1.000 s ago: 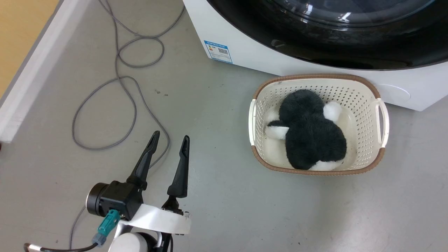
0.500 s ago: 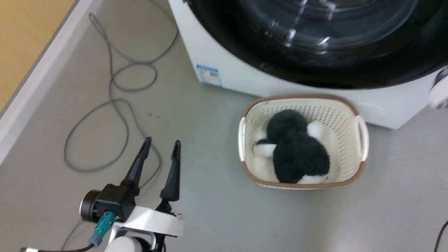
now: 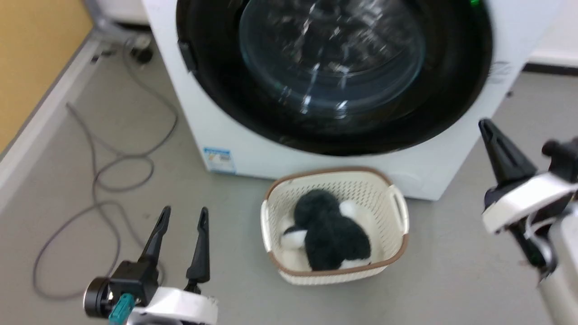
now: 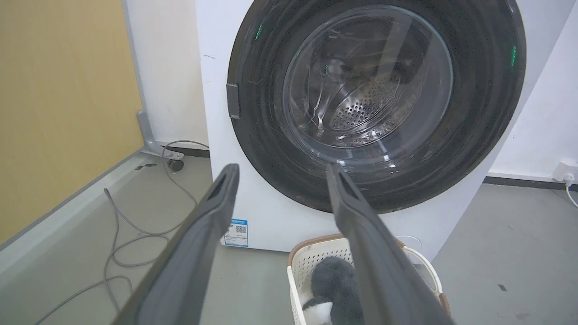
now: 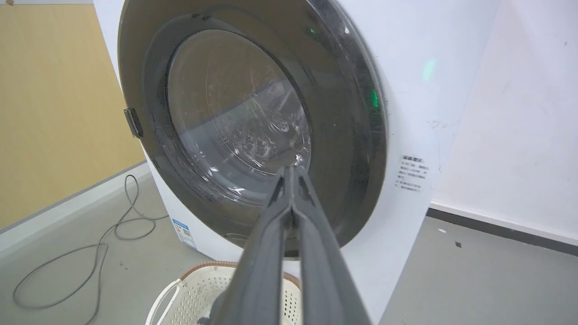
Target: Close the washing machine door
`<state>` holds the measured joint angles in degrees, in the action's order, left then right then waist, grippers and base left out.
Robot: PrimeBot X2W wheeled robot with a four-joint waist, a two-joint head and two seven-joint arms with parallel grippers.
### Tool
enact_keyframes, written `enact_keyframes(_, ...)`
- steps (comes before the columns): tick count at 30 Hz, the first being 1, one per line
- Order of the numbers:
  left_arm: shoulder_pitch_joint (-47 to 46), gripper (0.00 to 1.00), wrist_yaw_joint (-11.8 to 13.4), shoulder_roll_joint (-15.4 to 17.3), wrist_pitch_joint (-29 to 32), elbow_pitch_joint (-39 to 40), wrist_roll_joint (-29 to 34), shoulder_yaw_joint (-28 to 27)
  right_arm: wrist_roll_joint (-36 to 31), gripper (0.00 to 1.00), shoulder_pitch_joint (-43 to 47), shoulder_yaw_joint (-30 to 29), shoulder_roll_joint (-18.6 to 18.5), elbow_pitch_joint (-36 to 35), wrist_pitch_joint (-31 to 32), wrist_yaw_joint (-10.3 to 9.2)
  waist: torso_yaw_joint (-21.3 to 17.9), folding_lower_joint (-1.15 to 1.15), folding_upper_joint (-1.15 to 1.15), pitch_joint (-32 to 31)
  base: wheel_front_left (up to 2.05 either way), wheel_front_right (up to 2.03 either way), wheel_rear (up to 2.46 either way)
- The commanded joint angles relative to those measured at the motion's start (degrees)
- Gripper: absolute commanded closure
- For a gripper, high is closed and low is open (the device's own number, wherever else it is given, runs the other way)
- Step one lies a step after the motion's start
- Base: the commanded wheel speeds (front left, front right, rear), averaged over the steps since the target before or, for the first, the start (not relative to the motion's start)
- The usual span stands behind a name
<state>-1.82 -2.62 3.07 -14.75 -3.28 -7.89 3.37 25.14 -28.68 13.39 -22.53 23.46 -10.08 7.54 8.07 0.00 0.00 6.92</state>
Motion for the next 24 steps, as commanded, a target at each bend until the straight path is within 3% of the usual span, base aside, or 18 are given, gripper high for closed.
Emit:
enact_keyframes(1,1.4,0.0,0.4,0.2,-0.2,-0.2,0.2,-0.4,-0.6,1.0,2.5,-0.5,1.3,-1.5,-0.3,-0.05,-2.9,0.0,0.0,-3.2,0.0,0.0,0.0)
enact_keyframes(9,4.6,0.0,0.5,0.2,-0.2,-1.3,0.2,-0.1,-5.9,1.0,14.8,-5.2,6.3,-11.0,0.7,-0.05,-5.2,0.0,0.0,-7.1,0.0,0.0,0.0)
enact_keyframes(18,7.2,0.0,0.2,0.2,-0.2,-1.9,0.5,0.4,-10.9,1.0,28.2,-11.8,14.1,-15.7,-0.4,-0.05,-5.6,0.0,0.0,-8.5,0.0,0.0,0.0)
enact_keyframes(19,7.4,0.0,0.1,0.2,-0.2,-2.0,0.5,0.4,-11.2,0.94,29.3,-12.7,15.1,-16.2,-0.5,-0.05,-5.6,0.0,0.0,-8.6,0.0,0.0,0.0)
enact_keyframes(21,7.8,0.0,0.1,0.2,-0.2,-2.0,0.6,0.5,-12.1,0.0,31.1,-14.3,16.7,-17.3,-0.9,-0.05,-5.5,0.0,0.0,-8.8,0.0,0.0,0.0)
enact_keyframes(24,8.3,0.0,0.0,0.1,-0.2,-2.0,0.6,0.4,-13.2,0.0,33.2,-15.5,18.1,-18.6,-1.1,-0.05,-5.5,0.0,0.0,-8.9,0.0,0.0,0.0)
